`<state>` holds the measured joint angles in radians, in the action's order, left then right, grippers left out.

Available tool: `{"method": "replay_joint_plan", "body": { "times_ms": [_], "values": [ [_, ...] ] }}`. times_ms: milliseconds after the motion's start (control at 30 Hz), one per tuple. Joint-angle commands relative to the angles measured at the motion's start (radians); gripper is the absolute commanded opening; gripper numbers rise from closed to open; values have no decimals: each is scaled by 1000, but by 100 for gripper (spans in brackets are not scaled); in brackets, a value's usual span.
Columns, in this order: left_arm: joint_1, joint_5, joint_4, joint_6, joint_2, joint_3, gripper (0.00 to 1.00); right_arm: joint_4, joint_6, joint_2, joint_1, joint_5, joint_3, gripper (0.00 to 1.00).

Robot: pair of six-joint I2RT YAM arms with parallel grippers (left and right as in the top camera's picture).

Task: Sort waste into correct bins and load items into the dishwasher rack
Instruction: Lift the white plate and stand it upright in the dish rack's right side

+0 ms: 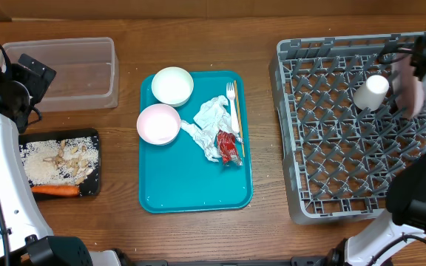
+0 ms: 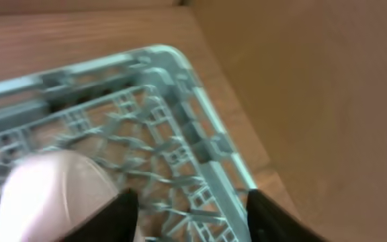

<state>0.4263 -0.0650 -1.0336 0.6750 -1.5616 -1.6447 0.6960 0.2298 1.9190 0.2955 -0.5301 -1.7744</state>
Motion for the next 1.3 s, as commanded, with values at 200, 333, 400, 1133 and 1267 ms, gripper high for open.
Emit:
{"method": "replay_joint_plan", "body": {
  "times_ms": [200,333,400,1133,1267],
  "values": [
    [-1,-3,-3,5,4,-7,100,24,-188,-75,-139,27,-116,100],
    [-1,-3,-3,6,4,-7,100,111,-240,-121,-167,32,-233,100],
    [-1,-3,-3,6,4,-7,100,179,-268,-152,-189,99,-286,100],
    [-1,-3,-3,6,4,-7,100,560,-475,-201,-134,596,-307,100],
    [-1,-3,-3,6,4,-7,100,589,-473,-201,-35,601,-307,100]
  ]
}}
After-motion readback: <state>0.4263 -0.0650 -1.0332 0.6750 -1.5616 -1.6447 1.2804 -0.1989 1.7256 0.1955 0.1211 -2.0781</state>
